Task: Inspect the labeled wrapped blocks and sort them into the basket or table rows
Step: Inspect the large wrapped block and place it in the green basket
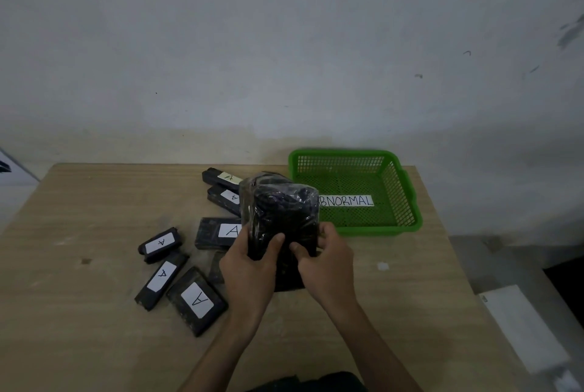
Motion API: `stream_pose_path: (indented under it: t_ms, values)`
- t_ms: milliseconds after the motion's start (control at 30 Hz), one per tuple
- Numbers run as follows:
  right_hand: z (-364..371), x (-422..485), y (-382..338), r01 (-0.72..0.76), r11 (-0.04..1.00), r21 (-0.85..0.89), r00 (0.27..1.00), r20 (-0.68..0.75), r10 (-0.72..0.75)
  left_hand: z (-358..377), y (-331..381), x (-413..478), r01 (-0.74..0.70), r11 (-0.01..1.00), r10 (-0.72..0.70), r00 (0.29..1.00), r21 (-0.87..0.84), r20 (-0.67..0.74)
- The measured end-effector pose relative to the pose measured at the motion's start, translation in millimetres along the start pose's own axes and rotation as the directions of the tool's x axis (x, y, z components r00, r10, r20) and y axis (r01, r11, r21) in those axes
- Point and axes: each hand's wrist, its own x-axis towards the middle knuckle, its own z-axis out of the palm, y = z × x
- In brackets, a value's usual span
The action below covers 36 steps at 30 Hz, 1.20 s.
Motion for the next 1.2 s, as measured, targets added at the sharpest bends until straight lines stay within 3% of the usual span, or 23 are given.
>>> stream_pose_path:
  t_ms: [300,567,767,933,1033,1200]
  values:
    - [-15,2,-3,0.070,0.996,-0.052,0.977,0.207,-0.058,-18,-3,8,0.093,0.995,-0.098,0.983,0.038,0.157]
    - [-25,5,-5,0.056,0.990,-0.126,0.959,0.282,-0.018,-31,-8,12,0.030,0.992,-0.067,0.947,0.120,0.315]
    - [-35,13,7,0.282,0.870,-0.405,0.951,0.239,-0.197,-41,-4,22,-0.113,0.970,0.014,0.911,0.216,0.413]
    - [-37,15,12,0.325,0.924,-0.203,0.899,0.370,-0.235,-39,6,29,-0.175,0.968,0.063,0.864,0.180,0.499]
    - [-39,16,12,0.348,0.916,-0.198,0.880,0.406,-0.246,-38,9,31,-0.255,0.947,0.119,0.842,0.194,0.526]
    - [-36,16,16,0.288,0.951,-0.112,0.921,0.304,-0.244,-35,11,37,-0.331,0.915,0.152,0.814,0.232,0.560]
